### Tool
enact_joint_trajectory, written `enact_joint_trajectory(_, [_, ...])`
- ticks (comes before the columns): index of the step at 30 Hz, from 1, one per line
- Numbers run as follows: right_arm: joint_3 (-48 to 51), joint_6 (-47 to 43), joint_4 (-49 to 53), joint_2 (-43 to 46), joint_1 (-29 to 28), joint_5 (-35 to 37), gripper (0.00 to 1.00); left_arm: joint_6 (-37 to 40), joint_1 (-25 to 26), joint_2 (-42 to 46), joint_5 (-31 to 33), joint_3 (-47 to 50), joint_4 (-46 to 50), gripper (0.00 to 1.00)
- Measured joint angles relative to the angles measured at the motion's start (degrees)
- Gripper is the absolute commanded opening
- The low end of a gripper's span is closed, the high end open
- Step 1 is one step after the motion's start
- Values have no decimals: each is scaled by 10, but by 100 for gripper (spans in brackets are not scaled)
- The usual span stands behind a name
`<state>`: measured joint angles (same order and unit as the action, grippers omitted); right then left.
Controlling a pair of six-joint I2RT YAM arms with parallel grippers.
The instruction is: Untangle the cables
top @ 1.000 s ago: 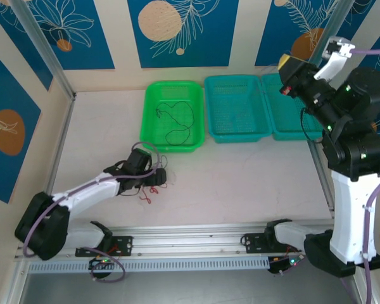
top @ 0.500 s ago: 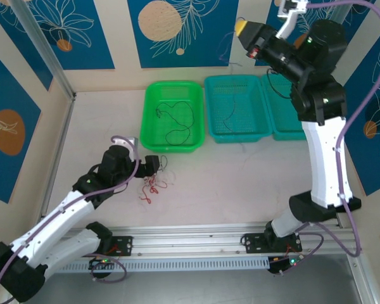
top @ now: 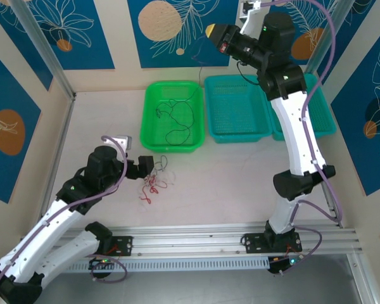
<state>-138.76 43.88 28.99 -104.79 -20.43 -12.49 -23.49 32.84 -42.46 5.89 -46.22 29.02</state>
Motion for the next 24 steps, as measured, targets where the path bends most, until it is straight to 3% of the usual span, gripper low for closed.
enact_joint_trajectory(10, [72,30,38,-108,-67,-12,0,-1,0,4,2,2,7,100])
enact_joint_trajectory(12, [92,35,42,-132,-82,-7,13,-1,0,3,2,2,7,100])
enact_joint_trajectory(15, [107,51,62,-175,-97,10,48,-1,0,3,3,2,7,100])
enact_joint_trajectory(19, [84,63,122,-225,-92,49,74,-4,0,4,4,2,17,100])
enact_joint_trajectory(21, [57,64,151,-241,-85,66,82,-5,0,5,4,5,19,100])
enact_joint_trajectory(24, [23,65,179,-239,-69,78,82,-6,0,8,4,17,19,100])
